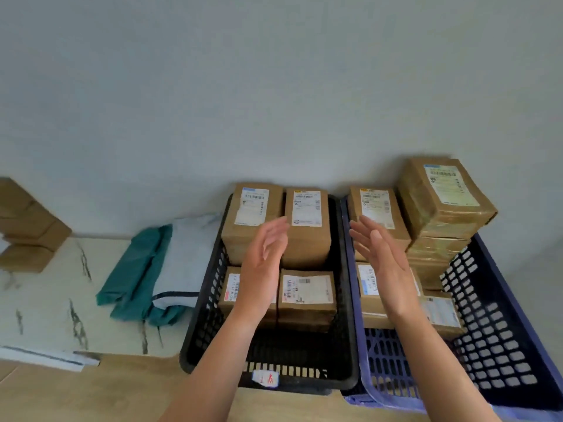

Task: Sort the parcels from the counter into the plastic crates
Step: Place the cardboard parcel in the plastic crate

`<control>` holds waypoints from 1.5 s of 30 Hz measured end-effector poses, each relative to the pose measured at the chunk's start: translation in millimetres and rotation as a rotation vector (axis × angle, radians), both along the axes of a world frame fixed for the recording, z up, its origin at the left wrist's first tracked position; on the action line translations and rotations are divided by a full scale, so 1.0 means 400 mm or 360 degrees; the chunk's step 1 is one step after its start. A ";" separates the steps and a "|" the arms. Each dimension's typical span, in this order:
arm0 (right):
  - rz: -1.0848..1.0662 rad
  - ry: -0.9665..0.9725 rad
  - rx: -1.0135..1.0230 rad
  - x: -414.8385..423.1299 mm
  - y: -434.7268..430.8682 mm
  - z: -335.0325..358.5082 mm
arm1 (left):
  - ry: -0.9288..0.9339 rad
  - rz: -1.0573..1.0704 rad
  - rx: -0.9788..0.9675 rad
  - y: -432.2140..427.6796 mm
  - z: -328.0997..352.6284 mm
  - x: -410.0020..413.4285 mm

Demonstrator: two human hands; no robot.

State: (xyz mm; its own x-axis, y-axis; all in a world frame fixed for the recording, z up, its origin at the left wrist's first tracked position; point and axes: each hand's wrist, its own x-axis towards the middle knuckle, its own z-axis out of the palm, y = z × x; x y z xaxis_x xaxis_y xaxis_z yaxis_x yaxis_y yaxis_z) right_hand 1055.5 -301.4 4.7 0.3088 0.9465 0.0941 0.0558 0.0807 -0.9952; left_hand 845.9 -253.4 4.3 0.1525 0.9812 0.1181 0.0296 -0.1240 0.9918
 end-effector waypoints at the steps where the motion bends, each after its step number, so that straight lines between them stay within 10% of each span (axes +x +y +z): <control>1: 0.0035 -0.0019 0.0003 -0.044 0.014 0.007 | -0.0008 0.0036 -0.0002 0.003 0.002 -0.049; 19: 0.0628 -0.0030 0.0090 -1.084 0.252 0.082 | -0.0161 0.0886 -0.0062 0.000 0.029 -1.138; 45: 0.0980 0.0133 -0.0266 -1.949 0.936 -0.080 | 0.0296 0.1192 -0.0368 0.528 -0.031 -1.904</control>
State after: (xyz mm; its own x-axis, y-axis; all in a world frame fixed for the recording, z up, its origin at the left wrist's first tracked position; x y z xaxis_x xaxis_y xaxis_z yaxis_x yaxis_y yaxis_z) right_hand 275.7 72.9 -27.3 -0.2957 0.9527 -0.0710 -0.0294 -0.0833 -0.9961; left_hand 84.2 -42.1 -7.9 -0.5586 0.8270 -0.0630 0.1908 0.2020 0.9606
